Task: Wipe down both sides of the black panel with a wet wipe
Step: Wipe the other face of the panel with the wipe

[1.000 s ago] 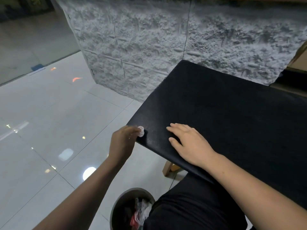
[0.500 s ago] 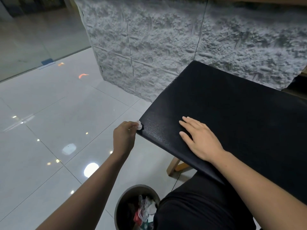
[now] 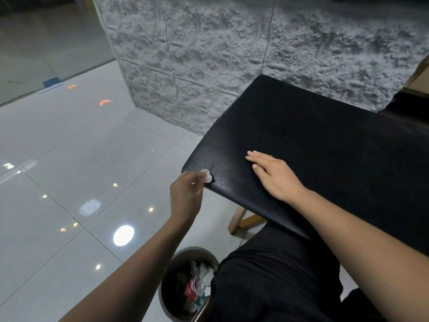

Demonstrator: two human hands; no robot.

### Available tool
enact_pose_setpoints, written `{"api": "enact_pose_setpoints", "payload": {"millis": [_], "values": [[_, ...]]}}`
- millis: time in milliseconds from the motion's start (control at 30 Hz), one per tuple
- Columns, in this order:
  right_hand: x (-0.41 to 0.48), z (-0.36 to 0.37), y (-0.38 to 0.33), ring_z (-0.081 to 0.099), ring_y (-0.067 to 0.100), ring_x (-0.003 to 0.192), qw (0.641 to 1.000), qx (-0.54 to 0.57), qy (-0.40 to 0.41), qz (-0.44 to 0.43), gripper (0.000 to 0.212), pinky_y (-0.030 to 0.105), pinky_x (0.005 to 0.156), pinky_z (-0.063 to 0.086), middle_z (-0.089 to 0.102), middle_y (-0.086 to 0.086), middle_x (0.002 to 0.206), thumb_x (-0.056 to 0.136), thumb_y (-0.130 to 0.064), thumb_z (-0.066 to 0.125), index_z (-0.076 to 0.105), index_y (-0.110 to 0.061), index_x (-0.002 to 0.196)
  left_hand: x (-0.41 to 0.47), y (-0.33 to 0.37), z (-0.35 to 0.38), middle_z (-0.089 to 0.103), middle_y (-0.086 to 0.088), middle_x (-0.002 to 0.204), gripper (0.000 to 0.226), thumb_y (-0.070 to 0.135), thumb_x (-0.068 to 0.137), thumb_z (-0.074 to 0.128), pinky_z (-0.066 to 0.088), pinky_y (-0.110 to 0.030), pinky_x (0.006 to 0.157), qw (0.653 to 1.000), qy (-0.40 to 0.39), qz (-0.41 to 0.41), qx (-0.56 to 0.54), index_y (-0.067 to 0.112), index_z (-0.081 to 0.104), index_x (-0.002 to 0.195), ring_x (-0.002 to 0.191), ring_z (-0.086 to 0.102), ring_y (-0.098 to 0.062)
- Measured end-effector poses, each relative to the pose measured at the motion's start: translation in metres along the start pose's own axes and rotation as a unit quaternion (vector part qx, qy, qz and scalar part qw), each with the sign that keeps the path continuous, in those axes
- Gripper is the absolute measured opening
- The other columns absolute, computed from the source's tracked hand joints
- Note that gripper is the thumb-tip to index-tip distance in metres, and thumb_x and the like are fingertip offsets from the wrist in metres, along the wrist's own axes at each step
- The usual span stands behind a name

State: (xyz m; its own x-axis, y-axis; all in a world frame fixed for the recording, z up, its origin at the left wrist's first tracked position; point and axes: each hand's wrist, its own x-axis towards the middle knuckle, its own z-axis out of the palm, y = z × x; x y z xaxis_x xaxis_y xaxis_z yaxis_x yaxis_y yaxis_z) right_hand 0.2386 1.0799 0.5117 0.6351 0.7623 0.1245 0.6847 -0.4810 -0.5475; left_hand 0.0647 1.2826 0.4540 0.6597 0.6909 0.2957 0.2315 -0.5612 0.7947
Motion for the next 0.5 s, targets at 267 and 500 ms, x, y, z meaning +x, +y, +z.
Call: {"api": "enact_pose_setpoints", "payload": {"millis": [267,500], "values": [[-0.019,-0.028,0.008,0.044,0.008,0.146,0.995,0.032,0.078,0.056,0.038,0.024,0.123,0.028,0.056,-0.007,0.153,0.110,-0.024,0.050,0.062,-0.023,0.146,-0.039,0.036,0.015,0.073,0.014,0.101,0.011,0.020,0.098,0.073,0.058,-0.028,0.081,0.997,-0.044,0.071,0.001,0.025,0.080,0.104,0.090,0.068,-0.002],[-0.045,-0.057,0.033,0.045,0.014,0.146,0.995,-0.030,0.053,0.085,0.038,0.029,0.125,0.027,0.055,-0.003,0.154,0.109,-0.023,0.049,0.063,-0.021,0.144,-0.064,0.075,0.032,0.071,0.007,0.099,0.013,0.016,0.099,0.071,0.057,-0.035,0.078,0.982,-0.112,0.151,0.021,0.021,0.080,0.106,0.088,0.066,-0.012]]}}
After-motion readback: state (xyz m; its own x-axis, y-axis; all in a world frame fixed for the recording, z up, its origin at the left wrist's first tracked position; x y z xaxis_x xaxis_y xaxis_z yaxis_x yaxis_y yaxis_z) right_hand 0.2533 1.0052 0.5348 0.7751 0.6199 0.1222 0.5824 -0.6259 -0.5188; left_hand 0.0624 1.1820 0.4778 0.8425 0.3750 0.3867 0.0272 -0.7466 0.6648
